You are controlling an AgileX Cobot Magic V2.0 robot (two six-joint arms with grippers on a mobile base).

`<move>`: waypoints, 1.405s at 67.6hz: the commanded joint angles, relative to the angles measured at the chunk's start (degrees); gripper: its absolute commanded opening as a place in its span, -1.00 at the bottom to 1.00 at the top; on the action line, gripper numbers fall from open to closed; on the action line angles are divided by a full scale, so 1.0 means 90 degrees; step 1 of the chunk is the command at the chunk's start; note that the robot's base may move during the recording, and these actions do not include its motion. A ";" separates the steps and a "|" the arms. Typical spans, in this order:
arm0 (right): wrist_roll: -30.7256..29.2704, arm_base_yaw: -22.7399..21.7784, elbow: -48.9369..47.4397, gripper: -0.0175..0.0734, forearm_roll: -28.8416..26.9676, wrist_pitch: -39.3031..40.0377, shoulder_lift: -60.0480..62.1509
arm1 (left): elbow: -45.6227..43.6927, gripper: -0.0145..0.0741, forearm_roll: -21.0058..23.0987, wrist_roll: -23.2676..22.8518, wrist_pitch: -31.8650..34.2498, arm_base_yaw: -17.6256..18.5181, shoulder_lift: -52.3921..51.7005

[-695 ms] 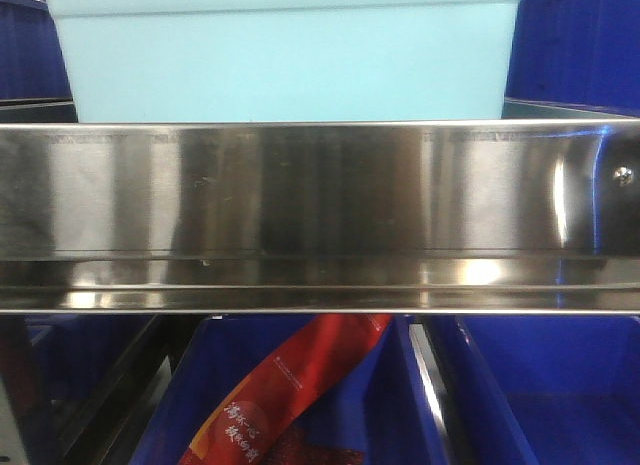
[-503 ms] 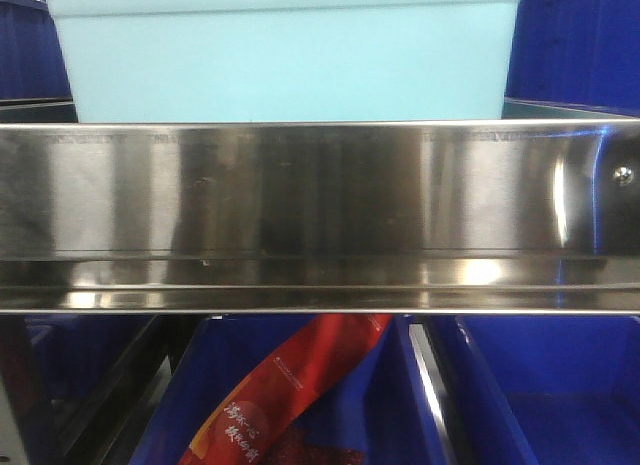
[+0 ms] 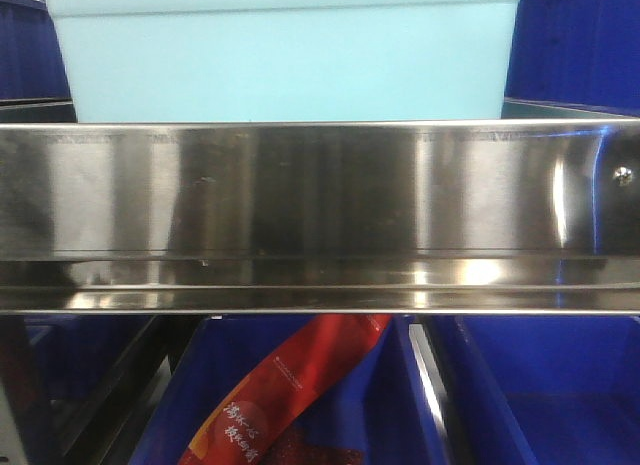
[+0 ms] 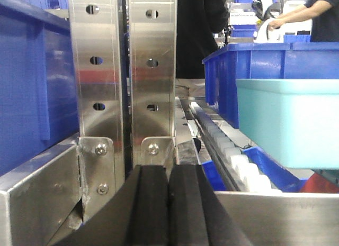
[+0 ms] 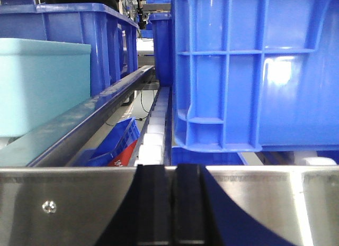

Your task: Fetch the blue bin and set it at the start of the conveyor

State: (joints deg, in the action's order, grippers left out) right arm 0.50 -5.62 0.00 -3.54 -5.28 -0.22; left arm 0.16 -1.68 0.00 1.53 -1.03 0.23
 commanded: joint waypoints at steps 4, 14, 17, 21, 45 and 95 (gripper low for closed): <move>-0.0056 0.0010 0.0000 -0.97 0.0037 0.0424 0.0025 | -0.0017 -0.92 0.0040 0.0000 0.0328 0.0031 -0.0026; -0.0056 0.0010 -0.0188 -0.97 -0.0126 0.1123 0.0025 | -0.0425 -0.92 0.0040 0.0000 0.0398 0.0031 -0.0026; -0.0016 0.0010 -0.0624 -0.97 -0.0125 0.0757 0.0025 | -0.0791 -0.92 0.0040 0.0000 0.0082 0.0031 -0.0026; -0.0016 0.0010 -0.1248 -0.97 -0.0125 0.0088 0.0025 | -0.1464 -0.84 0.0040 0.0000 -0.0592 0.0031 -0.0010; -0.0016 0.0010 -0.4352 0.36 -0.0125 -0.1596 -0.1850 | -0.4647 0.33 0.0040 0.0000 -0.2729 0.0031 0.2290; -0.0295 0.1817 -0.9325 0.64 -0.0199 -0.5318 -0.7458 | -0.9890 0.52 0.0054 -0.0262 -0.6126 0.2409 0.8349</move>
State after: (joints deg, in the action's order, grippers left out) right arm -3.64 10.35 -78.50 -5.53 -46.83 -62.22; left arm -83.18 -0.76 -0.85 -49.72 20.27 71.22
